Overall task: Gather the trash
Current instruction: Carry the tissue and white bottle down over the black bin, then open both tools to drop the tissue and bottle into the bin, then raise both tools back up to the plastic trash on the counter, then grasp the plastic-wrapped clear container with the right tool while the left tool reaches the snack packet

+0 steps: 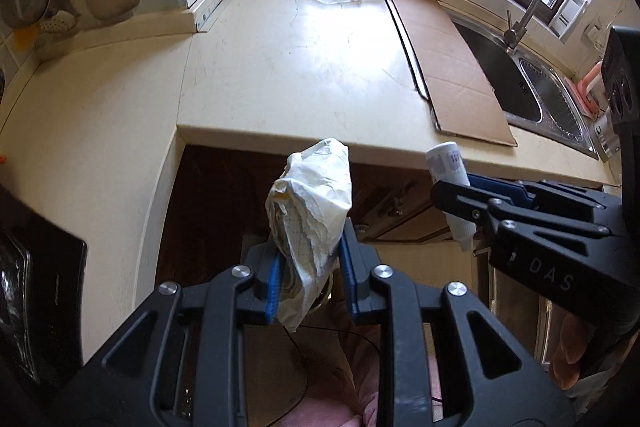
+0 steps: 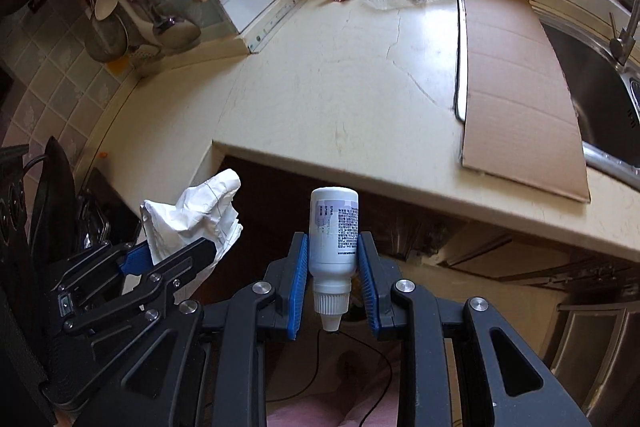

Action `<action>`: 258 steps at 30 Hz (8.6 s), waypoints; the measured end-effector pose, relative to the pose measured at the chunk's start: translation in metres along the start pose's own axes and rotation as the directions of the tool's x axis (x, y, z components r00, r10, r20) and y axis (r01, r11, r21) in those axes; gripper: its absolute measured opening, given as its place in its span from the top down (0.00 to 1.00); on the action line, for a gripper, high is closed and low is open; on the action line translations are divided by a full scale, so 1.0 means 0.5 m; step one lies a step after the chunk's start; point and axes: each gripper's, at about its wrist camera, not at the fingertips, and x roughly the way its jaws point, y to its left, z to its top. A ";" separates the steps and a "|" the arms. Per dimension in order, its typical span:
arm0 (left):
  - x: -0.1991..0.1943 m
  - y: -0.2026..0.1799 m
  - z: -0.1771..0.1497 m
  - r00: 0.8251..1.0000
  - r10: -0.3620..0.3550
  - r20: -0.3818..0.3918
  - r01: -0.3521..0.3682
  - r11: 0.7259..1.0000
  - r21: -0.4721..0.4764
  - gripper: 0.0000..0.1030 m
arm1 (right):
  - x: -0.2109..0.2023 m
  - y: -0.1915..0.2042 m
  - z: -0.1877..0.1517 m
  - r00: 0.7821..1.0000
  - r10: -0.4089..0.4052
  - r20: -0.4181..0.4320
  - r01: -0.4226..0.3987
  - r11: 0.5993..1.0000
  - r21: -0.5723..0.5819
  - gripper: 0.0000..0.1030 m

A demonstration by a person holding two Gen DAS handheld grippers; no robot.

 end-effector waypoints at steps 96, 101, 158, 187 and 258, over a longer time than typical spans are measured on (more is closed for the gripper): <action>-0.183 -0.061 0.039 0.967 -0.010 0.256 0.009 1.000 0.005 0.46 | -0.273 0.018 -0.053 0.969 -0.129 0.212 0.142 0.989 -0.050 0.21; -0.218 -0.088 0.121 0.961 -0.007 0.276 -0.003 0.999 0.035 0.46 | -0.327 0.008 0.010 0.954 -0.123 0.275 0.139 0.990 -0.040 0.19; 0.469 0.020 0.805 0.949 0.305 0.072 -0.305 0.952 -0.015 0.40 | 0.654 -0.331 1.010 0.930 -0.217 -0.297 0.336 0.827 0.450 0.00; 0.629 0.067 0.910 0.979 0.179 -0.098 -0.191 0.974 -0.122 0.40 | 0.632 -0.320 0.927 0.963 0.087 -0.254 -0.016 0.963 0.269 0.13; 0.585 0.107 0.887 0.997 -0.063 -0.033 0.051 0.954 -0.295 0.49 | 0.374 -0.396 0.668 0.968 0.051 -0.245 -0.067 0.996 -0.058 0.09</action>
